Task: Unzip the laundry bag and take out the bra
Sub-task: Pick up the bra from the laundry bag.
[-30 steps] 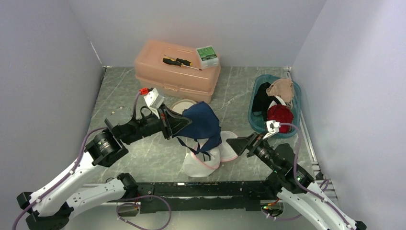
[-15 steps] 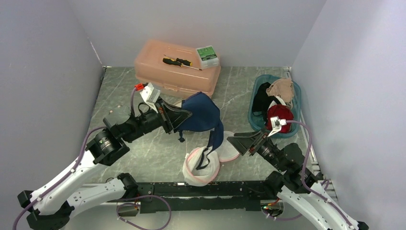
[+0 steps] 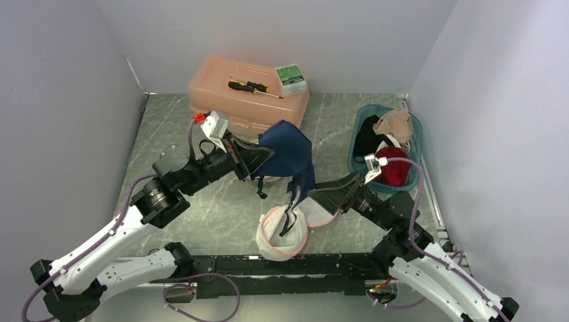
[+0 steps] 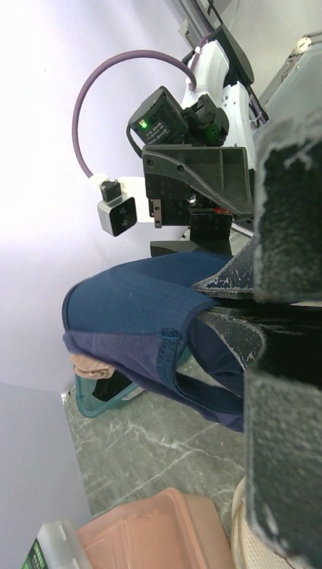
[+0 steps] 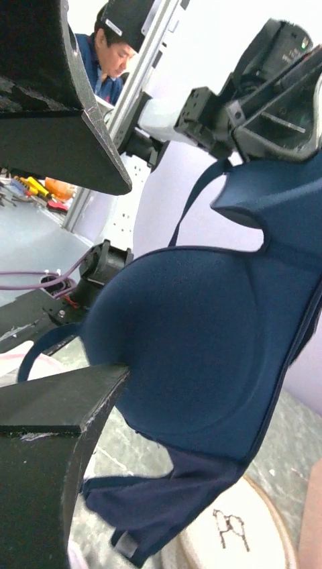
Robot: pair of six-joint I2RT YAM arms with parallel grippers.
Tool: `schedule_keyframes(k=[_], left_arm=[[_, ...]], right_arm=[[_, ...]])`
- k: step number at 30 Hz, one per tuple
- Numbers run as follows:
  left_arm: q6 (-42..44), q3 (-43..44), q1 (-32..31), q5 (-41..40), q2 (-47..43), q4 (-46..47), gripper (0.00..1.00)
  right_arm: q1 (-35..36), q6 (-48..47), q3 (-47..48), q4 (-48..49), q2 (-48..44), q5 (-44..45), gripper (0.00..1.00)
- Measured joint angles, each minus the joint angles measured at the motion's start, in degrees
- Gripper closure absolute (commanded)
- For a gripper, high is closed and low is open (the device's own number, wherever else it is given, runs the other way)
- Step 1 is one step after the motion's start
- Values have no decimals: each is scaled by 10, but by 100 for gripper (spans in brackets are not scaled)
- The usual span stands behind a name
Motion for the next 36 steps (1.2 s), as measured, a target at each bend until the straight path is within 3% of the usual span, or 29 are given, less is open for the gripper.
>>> schedule_keyframes(k=[16, 31, 36], left_arm=[[-82, -78, 0, 36, 18, 116, 97], [-139, -133, 2, 95, 60, 244, 97], [-106, -79, 9, 178, 70, 179, 97]], right_arm=[[0, -24, 35, 72, 59, 42, 0], [0, -98, 140, -81, 41, 141, 1], [-1, -184, 182, -149, 14, 128, 1]])
